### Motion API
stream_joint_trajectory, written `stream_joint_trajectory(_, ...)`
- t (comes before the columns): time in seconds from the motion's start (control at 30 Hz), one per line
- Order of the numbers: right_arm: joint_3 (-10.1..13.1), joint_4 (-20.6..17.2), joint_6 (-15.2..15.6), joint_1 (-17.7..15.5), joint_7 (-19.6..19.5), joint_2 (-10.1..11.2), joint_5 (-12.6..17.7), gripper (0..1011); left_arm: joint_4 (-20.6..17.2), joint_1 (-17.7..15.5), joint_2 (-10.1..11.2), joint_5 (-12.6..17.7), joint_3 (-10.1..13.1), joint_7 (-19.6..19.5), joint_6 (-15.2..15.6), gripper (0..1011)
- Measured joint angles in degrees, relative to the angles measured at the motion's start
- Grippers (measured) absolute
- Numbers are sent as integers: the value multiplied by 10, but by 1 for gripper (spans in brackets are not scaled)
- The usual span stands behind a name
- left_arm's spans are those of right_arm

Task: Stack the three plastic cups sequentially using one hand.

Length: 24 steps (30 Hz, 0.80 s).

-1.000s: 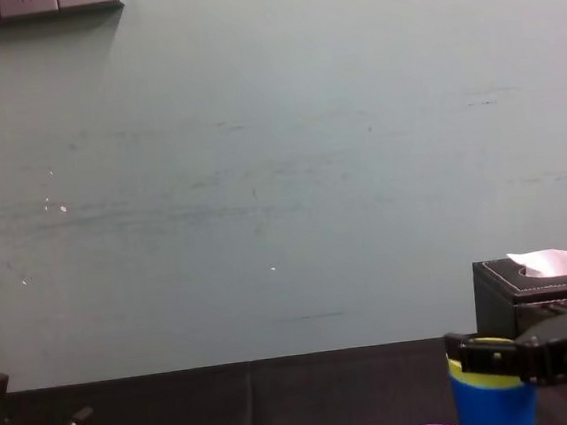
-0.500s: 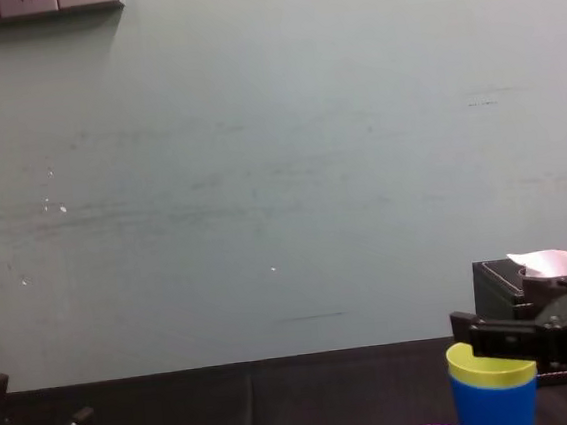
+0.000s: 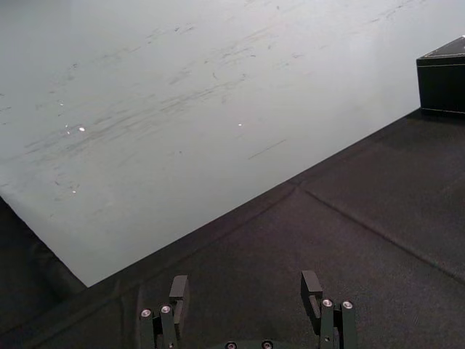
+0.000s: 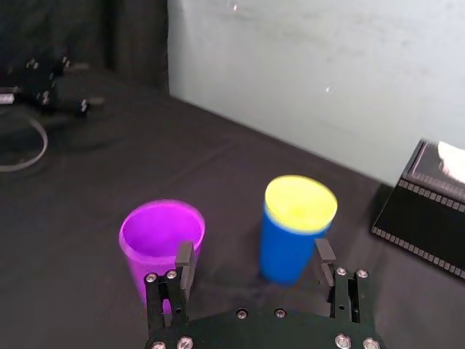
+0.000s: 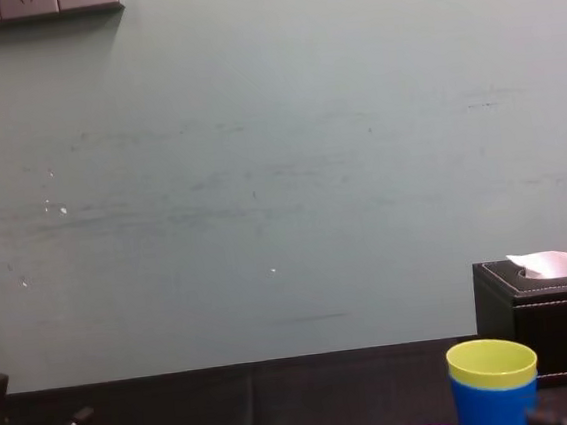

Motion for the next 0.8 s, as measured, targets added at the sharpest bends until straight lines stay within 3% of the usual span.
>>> stream_joint_trajectory(0.27,-8,1,-3,-39,10,4,-3,1003,0,0,0,0,0,0,0,1011)
stream_joint_trajectory(0.8,-47,45,-4,-10,18,-21,-24,1003,0,0,0,0,0,0,0,1011)
